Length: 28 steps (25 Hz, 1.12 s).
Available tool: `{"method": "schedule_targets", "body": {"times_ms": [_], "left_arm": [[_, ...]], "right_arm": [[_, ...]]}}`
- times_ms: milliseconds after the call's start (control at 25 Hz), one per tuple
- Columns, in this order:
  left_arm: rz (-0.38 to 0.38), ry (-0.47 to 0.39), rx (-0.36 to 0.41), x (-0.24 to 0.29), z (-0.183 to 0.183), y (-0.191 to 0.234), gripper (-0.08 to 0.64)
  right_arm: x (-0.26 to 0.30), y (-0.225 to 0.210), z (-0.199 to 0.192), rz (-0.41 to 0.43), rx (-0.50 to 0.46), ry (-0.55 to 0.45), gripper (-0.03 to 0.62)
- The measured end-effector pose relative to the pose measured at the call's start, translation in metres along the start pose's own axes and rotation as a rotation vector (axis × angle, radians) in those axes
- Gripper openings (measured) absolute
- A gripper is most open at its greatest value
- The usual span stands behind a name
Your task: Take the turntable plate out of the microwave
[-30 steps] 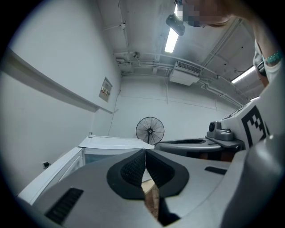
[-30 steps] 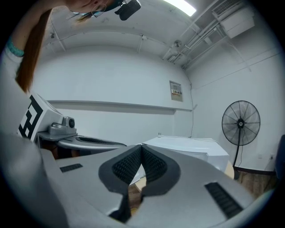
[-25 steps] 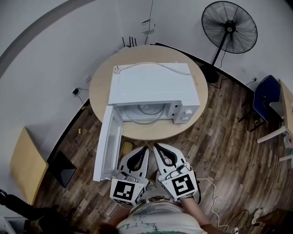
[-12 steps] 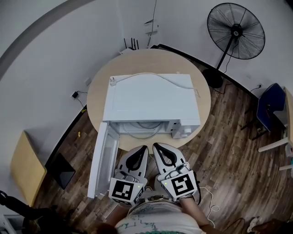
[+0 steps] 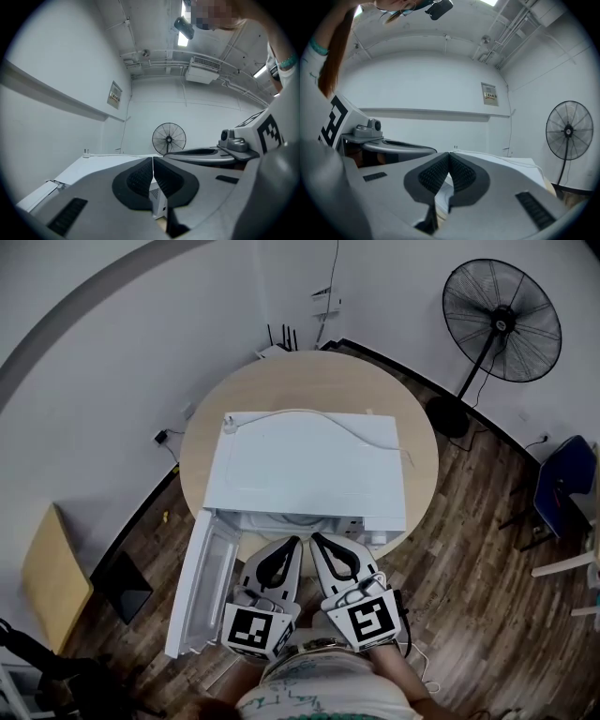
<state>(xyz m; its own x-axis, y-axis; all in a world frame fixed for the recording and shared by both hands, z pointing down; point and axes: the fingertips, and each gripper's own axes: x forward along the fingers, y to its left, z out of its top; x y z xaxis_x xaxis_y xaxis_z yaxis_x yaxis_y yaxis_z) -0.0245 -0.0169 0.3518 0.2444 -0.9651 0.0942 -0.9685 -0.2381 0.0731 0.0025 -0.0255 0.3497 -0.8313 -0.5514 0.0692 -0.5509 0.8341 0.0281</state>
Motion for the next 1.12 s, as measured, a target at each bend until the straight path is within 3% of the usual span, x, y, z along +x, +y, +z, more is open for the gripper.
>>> {"method": "schedule_targets", "body": {"times_ms": [440,920,1120], "left_arm": [[-0.009,-0.026,-0.013,0.034,0.005,0.007,0.015],[-0.127,-0.029,0.001,0.043,0.013,0.052,0.015],[-0.155,-0.036,0.003,0.041,0.015,0.063,0.015]], "right_arm": [[0.014,-0.027,-0.005,-0.003,-0.017,0.006,-0.009],[0.057,-0.023,0.001,-0.141,0.037,-0.001,-0.009],[0.067,-0.017,0.004,-0.175,0.002,-0.007,-0.009]]}}
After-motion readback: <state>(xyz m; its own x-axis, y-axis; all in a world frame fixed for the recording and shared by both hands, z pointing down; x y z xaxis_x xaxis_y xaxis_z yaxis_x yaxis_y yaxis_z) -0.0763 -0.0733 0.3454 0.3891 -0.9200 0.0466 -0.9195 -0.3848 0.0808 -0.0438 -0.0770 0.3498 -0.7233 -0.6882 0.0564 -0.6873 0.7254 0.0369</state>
